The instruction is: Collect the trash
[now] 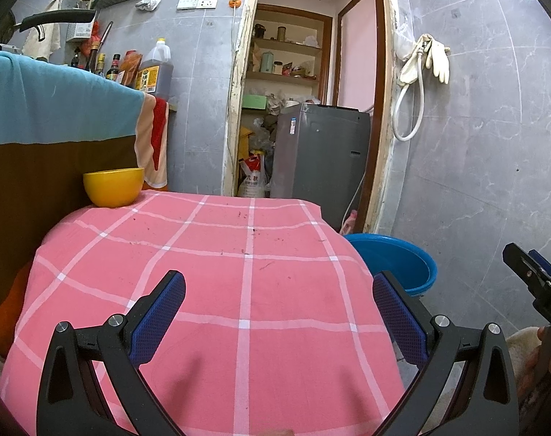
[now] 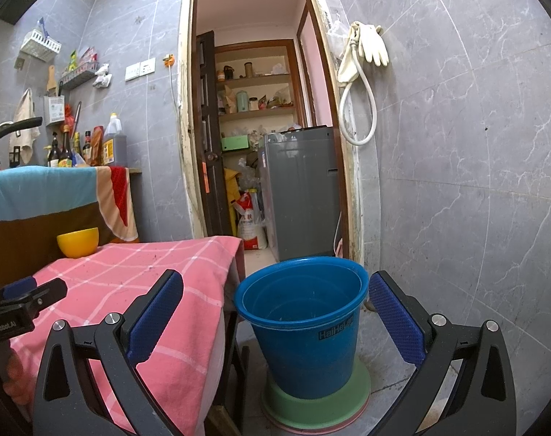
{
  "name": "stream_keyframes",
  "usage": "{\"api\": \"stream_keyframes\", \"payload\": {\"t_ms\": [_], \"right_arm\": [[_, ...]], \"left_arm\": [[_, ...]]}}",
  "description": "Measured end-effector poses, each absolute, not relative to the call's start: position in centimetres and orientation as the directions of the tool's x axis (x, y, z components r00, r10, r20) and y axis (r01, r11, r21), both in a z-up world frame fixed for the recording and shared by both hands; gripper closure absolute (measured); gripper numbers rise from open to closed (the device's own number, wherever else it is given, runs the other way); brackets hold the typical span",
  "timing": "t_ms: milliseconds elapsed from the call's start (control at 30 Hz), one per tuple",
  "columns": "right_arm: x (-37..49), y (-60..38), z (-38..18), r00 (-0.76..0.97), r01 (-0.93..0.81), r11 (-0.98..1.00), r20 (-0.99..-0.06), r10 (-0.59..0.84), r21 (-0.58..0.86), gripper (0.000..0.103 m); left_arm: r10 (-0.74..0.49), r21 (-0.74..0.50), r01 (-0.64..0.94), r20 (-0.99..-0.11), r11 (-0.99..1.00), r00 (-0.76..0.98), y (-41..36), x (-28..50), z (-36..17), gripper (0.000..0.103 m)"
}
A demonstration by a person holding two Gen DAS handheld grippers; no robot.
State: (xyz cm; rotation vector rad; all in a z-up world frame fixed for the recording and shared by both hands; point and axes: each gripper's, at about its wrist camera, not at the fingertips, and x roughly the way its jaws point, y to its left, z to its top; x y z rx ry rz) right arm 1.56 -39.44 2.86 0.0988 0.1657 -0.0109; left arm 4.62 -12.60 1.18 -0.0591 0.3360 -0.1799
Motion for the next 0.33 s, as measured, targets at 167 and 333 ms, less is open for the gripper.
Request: {"api": "stream_keyframes", "payload": {"t_ms": [167, 333], "right_arm": [[1.50, -39.35, 2.89, 0.986, 0.019, 0.995, -0.165, -0.003, 0.097, 0.000], [1.40, -39.31, 2.81, 0.986, 0.020, 0.995, -0.165, -0.004, 0.098, 0.000]], "left_arm": [[-0.178, -0.079, 0.161, -0.322, 0.984, 0.930, -12.33, 4.72, 1.29, 0.002], [-0.185, -0.082, 0.167, -0.327, 0.982, 0.927, -12.38, 4.79, 1.34, 0.002]]}}
